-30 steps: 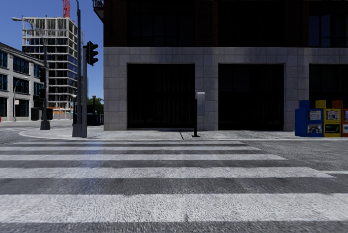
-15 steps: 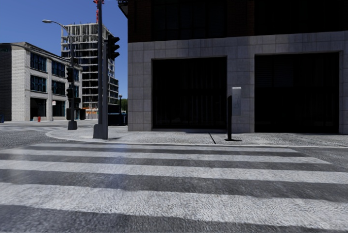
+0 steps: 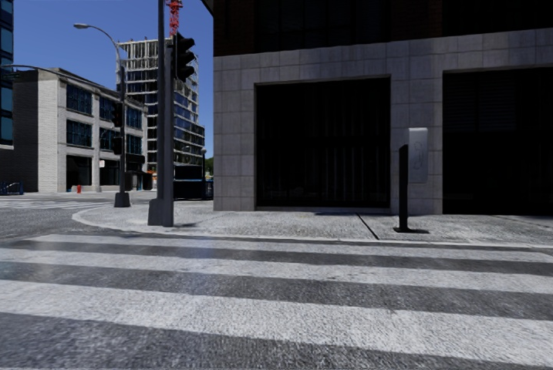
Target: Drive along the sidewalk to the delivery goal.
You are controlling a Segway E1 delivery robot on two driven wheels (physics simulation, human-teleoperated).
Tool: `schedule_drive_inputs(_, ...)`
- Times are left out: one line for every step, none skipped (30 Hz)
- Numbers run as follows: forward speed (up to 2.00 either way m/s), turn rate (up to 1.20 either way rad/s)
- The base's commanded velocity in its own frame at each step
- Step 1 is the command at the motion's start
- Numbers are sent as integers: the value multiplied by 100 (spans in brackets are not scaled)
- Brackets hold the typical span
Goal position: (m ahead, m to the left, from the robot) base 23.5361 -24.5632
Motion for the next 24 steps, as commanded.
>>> schedule_drive_inputs(192, 0)
schedule_drive_inputs(192, 0)
schedule_drive_inputs(192, 0)
schedule_drive_inputs(192, 0)
schedule_drive_inputs(192, 0)
schedule_drive_inputs(192, 0)
schedule_drive_inputs(192, 0)
schedule_drive_inputs(192, 0)
schedule_drive_inputs(192, 0)
schedule_drive_inputs(192, 0)
schedule_drive_inputs(192, 0)
schedule_drive_inputs(192, 0)
schedule_drive_inputs(192, 0)
schedule_drive_inputs(192, 0)
schedule_drive_inputs(192, 0)
schedule_drive_inputs(192, 0)
schedule_drive_inputs(192, 0)
schedule_drive_inputs(192, 0)
schedule_drive_inputs(192, 0)
schedule_drive_inputs(192, 0)
schedule_drive_inputs(192, 0)
schedule_drive_inputs(192, 0)
schedule_drive_inputs(192, 0)
schedule_drive_inputs(192, 0)
